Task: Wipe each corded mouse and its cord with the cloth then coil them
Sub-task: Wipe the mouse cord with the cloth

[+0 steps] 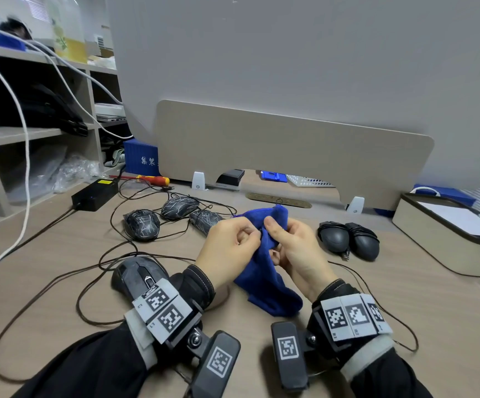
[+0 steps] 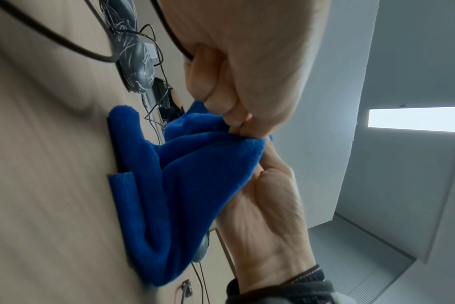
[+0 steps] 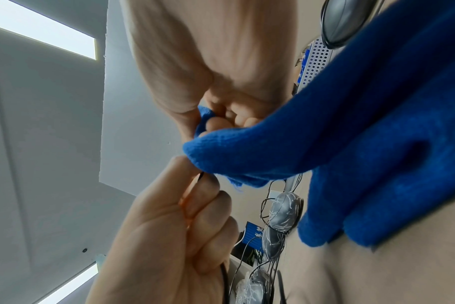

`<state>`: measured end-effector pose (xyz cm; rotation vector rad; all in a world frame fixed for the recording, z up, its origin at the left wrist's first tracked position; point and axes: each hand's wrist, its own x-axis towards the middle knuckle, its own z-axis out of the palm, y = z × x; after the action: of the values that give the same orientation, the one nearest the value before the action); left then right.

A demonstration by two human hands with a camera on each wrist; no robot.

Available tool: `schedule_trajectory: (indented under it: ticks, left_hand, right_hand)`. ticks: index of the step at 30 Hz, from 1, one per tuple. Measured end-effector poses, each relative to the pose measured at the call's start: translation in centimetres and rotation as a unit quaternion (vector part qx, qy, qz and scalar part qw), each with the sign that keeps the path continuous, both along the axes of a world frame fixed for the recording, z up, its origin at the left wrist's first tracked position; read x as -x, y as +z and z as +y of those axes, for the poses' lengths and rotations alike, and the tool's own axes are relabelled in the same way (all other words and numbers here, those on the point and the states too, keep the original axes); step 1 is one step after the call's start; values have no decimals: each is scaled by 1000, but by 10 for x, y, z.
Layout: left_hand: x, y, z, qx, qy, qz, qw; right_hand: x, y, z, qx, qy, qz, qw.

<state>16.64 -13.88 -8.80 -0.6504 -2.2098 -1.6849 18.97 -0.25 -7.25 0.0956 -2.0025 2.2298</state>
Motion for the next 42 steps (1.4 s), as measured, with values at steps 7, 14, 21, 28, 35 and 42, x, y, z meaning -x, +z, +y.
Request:
schedule_trajectory:
  ticks: [7,14,21,28,35,42]
  left_hand:
    - [-3,9,0,-85,-37,-114,989]
    - [3,4,-4,-72,0,-69,995]
    - [6,3,-4,-72,17,-51,996]
    - [6,-2,-2,-26,12,7,1000]
    - [1,-1,5,-4,-23,31,999]
    - [3,-3,1,-13,-10,16,1000]
  right_hand:
    - [-1,5,2,107,10,-46,993]
    - [3,8,10,236,-45,-43,970]
    - [-6,13,6,220,102,-48,969]
    - [0,1,-1,-1,10,11,1000]
    - [-2,3,-4,33,-42,-27,998]
    - [0,-2,-1,2,-3,-13,1000]
